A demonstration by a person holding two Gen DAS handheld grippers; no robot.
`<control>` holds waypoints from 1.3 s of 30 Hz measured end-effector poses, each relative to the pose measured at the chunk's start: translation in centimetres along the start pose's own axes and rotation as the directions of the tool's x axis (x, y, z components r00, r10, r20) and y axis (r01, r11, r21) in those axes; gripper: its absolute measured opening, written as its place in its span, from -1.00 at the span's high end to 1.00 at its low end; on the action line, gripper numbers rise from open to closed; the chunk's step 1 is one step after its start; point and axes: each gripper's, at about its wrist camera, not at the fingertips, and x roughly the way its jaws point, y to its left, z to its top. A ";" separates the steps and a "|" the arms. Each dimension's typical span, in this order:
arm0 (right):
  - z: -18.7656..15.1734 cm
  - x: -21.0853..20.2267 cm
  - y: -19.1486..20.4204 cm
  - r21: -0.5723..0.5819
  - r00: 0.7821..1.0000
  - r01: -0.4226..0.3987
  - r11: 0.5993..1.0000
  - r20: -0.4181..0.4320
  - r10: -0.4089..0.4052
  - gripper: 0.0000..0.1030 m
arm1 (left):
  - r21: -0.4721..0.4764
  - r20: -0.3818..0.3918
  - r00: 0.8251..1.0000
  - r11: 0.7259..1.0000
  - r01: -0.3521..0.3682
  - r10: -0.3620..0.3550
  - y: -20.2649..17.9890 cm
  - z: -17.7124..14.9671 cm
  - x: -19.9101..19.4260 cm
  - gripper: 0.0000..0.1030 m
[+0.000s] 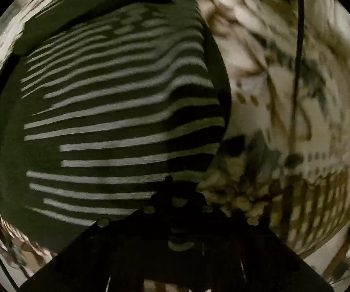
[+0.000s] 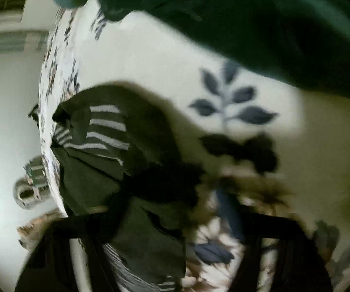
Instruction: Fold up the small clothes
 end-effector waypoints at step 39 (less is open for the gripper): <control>4.0 25.6 51.6 -0.395 0.883 0.453 0.799 0.079 -0.462 0.90 | -0.692 0.267 0.881 0.559 0.457 -0.390 45.1 -10.7 -3.3 0.91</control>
